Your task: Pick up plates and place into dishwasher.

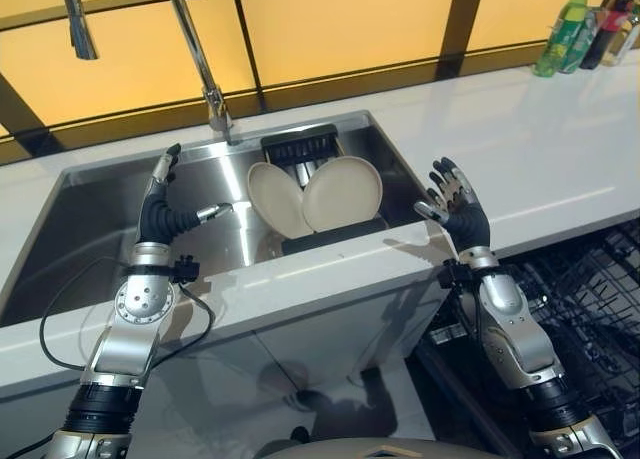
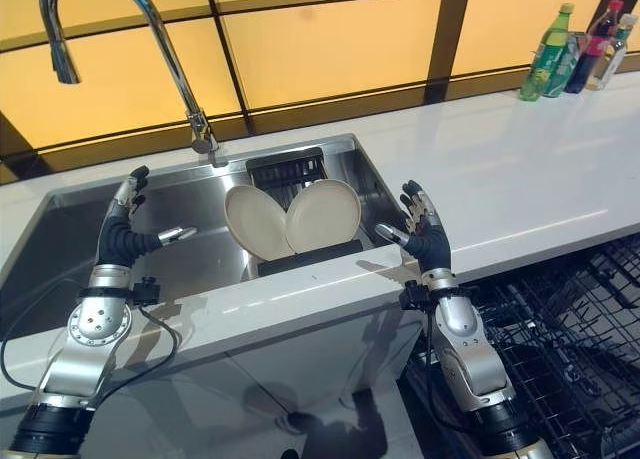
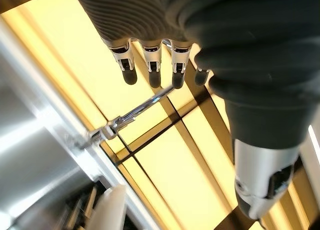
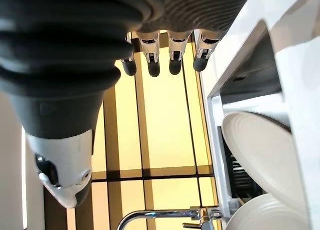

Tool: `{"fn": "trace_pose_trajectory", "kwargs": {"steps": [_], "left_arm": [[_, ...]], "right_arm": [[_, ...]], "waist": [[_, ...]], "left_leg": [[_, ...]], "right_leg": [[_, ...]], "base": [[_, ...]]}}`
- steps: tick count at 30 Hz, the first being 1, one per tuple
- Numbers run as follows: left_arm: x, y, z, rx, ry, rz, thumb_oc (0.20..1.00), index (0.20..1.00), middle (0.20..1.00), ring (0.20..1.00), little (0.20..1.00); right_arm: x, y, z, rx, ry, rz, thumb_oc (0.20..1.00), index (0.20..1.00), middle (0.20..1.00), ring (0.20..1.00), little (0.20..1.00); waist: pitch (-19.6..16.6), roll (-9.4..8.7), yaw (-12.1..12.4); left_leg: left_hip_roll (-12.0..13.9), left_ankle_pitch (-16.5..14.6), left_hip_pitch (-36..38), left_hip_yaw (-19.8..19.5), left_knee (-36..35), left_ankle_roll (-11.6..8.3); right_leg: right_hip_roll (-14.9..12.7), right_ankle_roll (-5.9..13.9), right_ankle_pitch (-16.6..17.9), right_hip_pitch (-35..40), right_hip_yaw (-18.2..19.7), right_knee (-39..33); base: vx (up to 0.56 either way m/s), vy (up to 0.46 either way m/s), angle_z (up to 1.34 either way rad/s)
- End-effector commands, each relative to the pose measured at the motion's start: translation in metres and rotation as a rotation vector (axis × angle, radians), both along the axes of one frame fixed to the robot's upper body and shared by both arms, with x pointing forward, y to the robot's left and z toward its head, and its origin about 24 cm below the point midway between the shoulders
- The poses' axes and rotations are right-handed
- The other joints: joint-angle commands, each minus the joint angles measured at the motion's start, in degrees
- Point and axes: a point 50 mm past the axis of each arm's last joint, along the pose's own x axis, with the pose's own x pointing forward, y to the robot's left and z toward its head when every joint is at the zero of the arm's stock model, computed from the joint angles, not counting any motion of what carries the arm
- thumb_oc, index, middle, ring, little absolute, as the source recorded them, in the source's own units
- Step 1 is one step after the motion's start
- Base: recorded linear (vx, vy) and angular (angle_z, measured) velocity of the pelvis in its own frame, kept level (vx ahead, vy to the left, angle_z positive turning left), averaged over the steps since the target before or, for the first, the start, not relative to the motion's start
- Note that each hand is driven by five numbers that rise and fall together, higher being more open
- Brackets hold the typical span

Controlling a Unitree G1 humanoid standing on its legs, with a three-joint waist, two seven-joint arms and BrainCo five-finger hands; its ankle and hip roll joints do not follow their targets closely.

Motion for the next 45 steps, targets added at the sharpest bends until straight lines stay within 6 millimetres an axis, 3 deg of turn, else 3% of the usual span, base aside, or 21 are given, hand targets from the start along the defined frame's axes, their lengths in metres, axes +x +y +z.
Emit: {"fn": "trace_pose_trajectory", "kwargs": {"steps": [1,14,29,36,45], "left_arm": [[0.010,0.023,0.034,0.170,-0.123,0.079,1.000,1.000,1.000,1.000,1.000],[0.009,0.033,0.048,0.601,-0.169,0.121,1.000,1.000,1.000,1.000,1.000],[0.011,0.001,0.019,0.959,-0.167,-0.088,1.000,1.000,1.000,1.000,1.000],[0.016,-0.012,0.018,0.957,-0.210,-0.119,1.000,1.000,1.000,1.000,1.000],[0.030,-0.016,0.024,1.088,-0.232,-0.085,1.000,1.000,1.000,1.000,1.000]], "right_arm": [[0.000,-0.004,0.023,0.018,-0.102,0.007,1.000,1.000,1.000,1.000,1.000],[-0.005,-0.014,0.015,-0.015,-0.054,-0.003,1.000,1.000,1.000,1.000,1.000],[-0.005,-0.029,0.015,-0.050,-0.055,-0.026,1.000,1.000,1.000,1.000,1.000],[-0.004,-0.031,0.014,-0.069,-0.042,-0.037,1.000,1.000,1.000,1.000,1.000],[0.002,-0.036,0.026,-0.096,-0.070,-0.052,1.000,1.000,1.000,1.000,1.000]], "waist": [[-4.04,-1.48,-1.06],[-2.84,-0.84,-3.18],[2.36,-0.36,-5.72],[3.53,-0.07,-6.66],[6.02,0.34,-7.85]], "left_leg": [[1.15,-4.75,-0.88,-0.75,4.12,-0.96],[-1.47,-5.08,0.77,1.34,1.17,1.42],[-3.57,-6.60,-0.08,3.29,2.12,3.54],[-3.92,-6.63,-0.32,3.77,2.61,3.76],[-3.96,-6.15,-2.05,4.33,2.93,3.56]], "right_leg": [[-1.15,1.13,2.37,-5.20,-0.33,1.01],[-3.48,3.82,3.78,-7.57,2.08,2.54],[-5.51,5.95,3.45,-11.69,4.65,6.95],[-5.63,6.15,3.38,-12.28,5.22,7.83],[-5.36,6.04,3.66,-14.15,6.27,8.23]], "base": [[0.10,0.177,-0.09],[0.09,0.132,-0.05],[0.03,0.080,-0.08],[0.04,0.032,-0.08],[-0.01,0.007,-0.05]]}}
